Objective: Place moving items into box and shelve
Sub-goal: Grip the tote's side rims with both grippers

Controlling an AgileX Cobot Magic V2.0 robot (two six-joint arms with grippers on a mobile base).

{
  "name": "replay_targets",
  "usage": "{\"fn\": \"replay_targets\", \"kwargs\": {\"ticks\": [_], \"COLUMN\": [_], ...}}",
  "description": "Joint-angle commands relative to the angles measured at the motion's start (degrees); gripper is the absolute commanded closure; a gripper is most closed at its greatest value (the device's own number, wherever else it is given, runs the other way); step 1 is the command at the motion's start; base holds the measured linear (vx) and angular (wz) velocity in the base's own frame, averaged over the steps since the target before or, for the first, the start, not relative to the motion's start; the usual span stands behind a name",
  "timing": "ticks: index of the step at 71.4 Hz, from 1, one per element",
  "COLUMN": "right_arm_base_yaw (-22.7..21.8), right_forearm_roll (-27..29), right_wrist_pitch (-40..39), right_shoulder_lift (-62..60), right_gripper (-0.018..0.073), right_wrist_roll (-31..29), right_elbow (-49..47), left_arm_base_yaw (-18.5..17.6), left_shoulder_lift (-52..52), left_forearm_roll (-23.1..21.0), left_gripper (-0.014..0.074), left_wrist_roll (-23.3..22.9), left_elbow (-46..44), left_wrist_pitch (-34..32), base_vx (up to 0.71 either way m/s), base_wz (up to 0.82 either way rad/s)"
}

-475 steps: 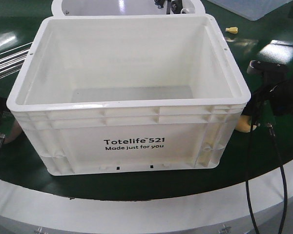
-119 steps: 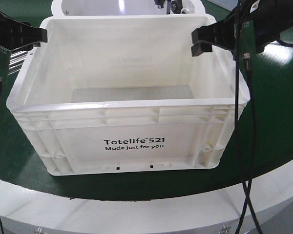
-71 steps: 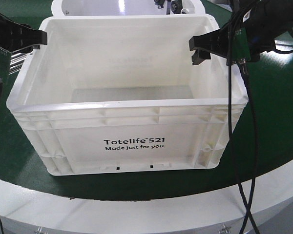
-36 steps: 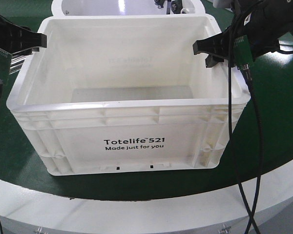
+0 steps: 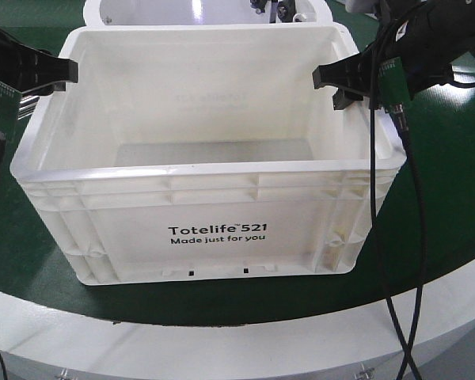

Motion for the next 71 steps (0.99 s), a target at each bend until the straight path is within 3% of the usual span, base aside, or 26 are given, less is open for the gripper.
{"fn": "replay_targets", "kwargs": {"ticks": [1,21,38,71], "right_arm_base_yaw": [0.0,0.0,0.0,0.0], "right_forearm_roll": [2.1,2.2,2.2,2.2], "right_wrist_pitch": [-2.0,-1.8,-1.2,-0.3], "right_shoulder_lift": [-1.9,-1.9,-1.9,-1.9], "right_gripper": [0.0574,0.0574,0.0574,0.0574], "right_wrist_roll": [-0.7,-0.7,-0.7,-0.7], "right_elbow": [-1.6,-1.6,-1.6,-1.6], "left_arm_base_yaw": [0.0,0.0,0.0,0.0], "left_shoulder_lift": [-1.5,1.9,6.0,9.9], "left_forearm_roll": [0.2,-0.5,-5.3,-5.6], "left_gripper": [0.0099,0.0099,0.0099,0.0099], "left_wrist_roll": [0.0,3.0,4.6,4.3], "left_elbow": [-2.7,-11.1,-11.4,-11.2], "left_wrist_pitch": [-2.7,4.5,7.5,9.7], "base_vx": [0.0,0.0,0.0,0.0], "base_wz": [0.0,0.0,0.0,0.0]}}
